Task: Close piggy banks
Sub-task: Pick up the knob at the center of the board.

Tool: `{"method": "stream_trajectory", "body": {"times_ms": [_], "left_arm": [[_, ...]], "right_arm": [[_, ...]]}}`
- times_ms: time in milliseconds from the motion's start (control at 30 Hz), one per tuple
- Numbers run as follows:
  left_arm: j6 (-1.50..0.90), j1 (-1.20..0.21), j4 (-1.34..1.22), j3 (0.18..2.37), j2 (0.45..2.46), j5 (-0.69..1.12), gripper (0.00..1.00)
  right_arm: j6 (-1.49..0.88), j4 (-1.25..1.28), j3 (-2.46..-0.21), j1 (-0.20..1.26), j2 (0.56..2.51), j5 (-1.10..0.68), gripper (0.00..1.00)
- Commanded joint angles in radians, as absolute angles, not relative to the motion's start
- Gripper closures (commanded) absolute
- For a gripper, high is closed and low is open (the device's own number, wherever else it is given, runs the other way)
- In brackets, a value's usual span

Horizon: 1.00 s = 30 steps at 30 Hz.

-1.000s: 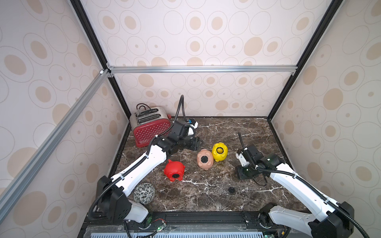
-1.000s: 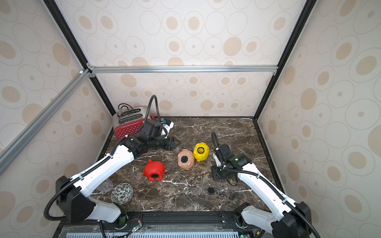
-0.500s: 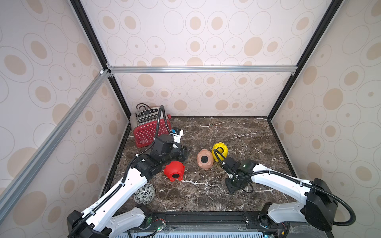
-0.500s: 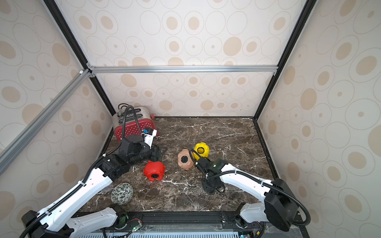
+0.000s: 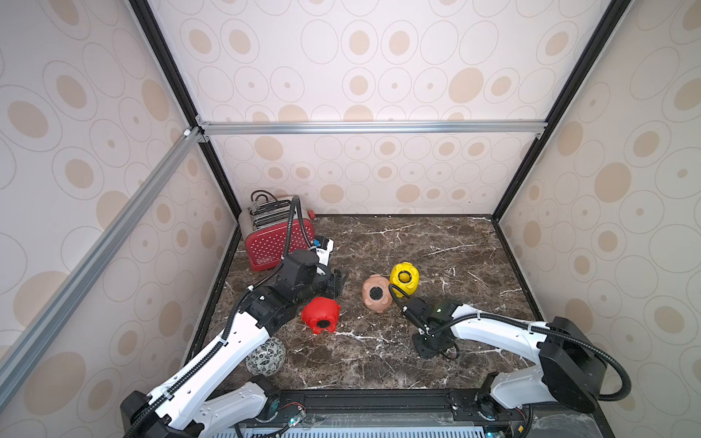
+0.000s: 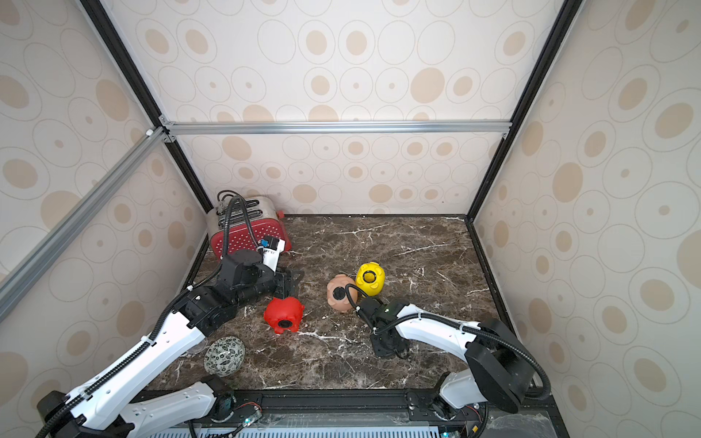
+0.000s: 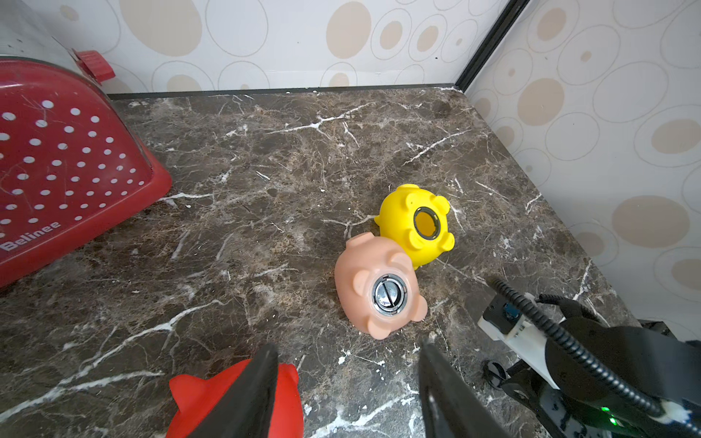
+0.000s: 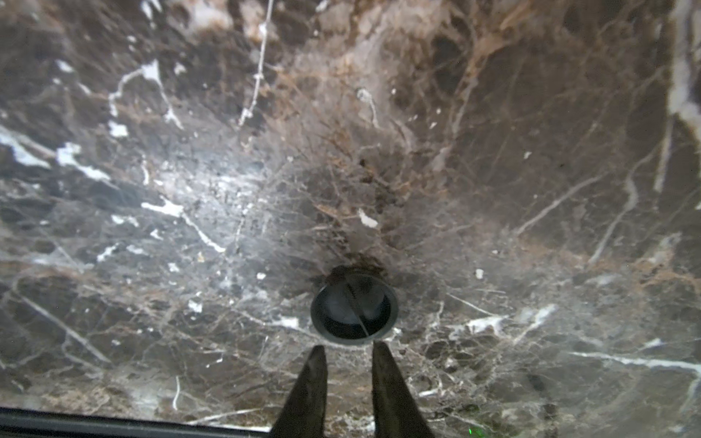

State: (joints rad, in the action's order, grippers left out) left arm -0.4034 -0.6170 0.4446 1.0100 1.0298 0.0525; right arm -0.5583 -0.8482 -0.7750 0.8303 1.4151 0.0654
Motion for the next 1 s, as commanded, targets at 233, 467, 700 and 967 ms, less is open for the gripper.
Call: {"method": "stream_trajectory", "body": {"times_ms": [233, 467, 700, 967], "left_arm": [[-0.393, -0.614, 0.461, 1.001, 1.011, 0.034, 0.40], [-0.387, -0.614, 0.468, 1.002, 1.012, 0.030, 0.40], [-0.380, -0.614, 0.474, 0.999, 1.012, 0.012, 0.40], [-0.374, -0.614, 0.476, 1.009, 1.022, 0.009, 0.40]], "right_arm": [[-0.547, -0.864, -0.805, 0.836, 1.461, 0.123, 0.78], [-0.532, -0.852, -0.813, 0.835, 1.482, 0.115, 0.81], [-0.519, -0.858, -0.829, 0.835, 1.521, 0.129, 0.81], [-0.515, -0.846, -0.825, 0.834, 1.540, 0.115, 0.81]]}}
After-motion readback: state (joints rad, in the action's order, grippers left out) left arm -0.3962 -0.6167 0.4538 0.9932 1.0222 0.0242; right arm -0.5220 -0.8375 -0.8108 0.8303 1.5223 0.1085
